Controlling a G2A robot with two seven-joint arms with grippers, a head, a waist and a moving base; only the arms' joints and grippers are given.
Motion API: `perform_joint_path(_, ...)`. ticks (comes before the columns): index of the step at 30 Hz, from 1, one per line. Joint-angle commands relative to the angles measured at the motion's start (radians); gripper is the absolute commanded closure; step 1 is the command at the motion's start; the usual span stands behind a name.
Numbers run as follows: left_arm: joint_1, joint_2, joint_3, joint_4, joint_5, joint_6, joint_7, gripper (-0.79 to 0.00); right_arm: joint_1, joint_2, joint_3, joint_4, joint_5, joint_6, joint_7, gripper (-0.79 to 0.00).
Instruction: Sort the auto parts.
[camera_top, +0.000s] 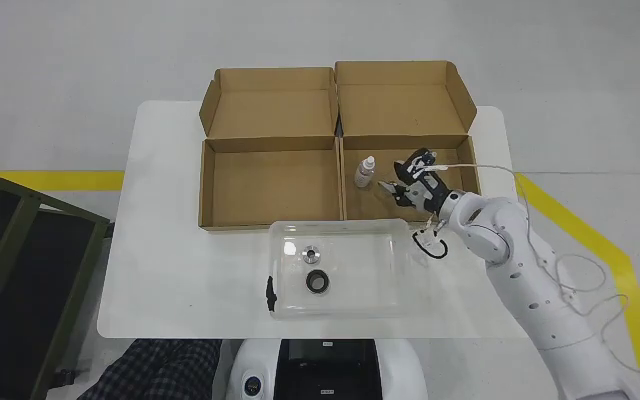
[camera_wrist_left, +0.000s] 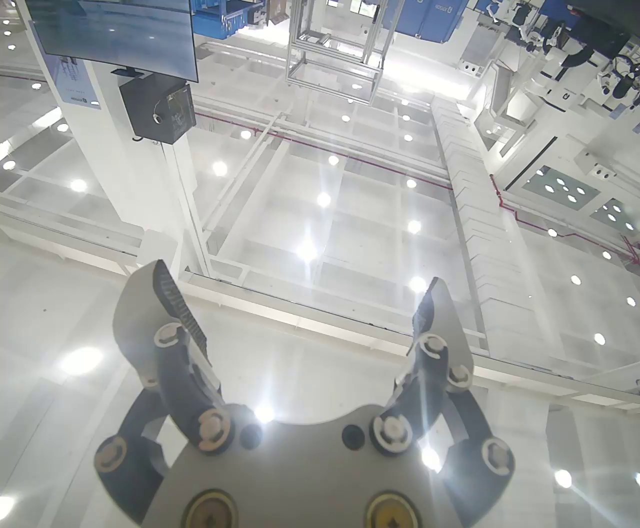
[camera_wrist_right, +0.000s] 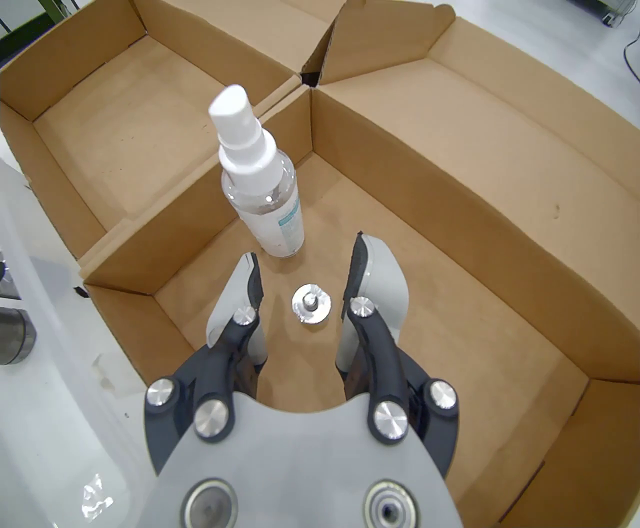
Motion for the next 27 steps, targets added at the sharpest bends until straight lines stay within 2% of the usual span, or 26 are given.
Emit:
perform_joint_path(1, 0.000, 0.000, 0.000, 0.000, 0.000, 0.000, 0.000, -0.785, -0.027, 0.007, 0.025, -0.051, -0.016, -0.008, 0.004, -0.342)
perform_joint_path(13, 0.000, 0.000, 0.000, 0.000, 0.000, 0.000, 0.000, -0.785, -0.210, 0.041, 0.154, -0.330, -0.076, -0.094, -0.005, -0.354)
perform_joint_path(19, 0.000, 0.000, 0.000, 0.000, 0.000, 0.000, 0.000, -0.785, -0.273, 0.047, 0.141, -0.419, -0.121, -0.163, -0.013, -0.369)
perform_joint_path(27, 0.000, 0.000, 0.000, 0.000, 0.000, 0.000, 0.000, -0.785, -0.303, 0.048, 0.080, -0.478, -0.185, -0.221, 0.003, -0.376)
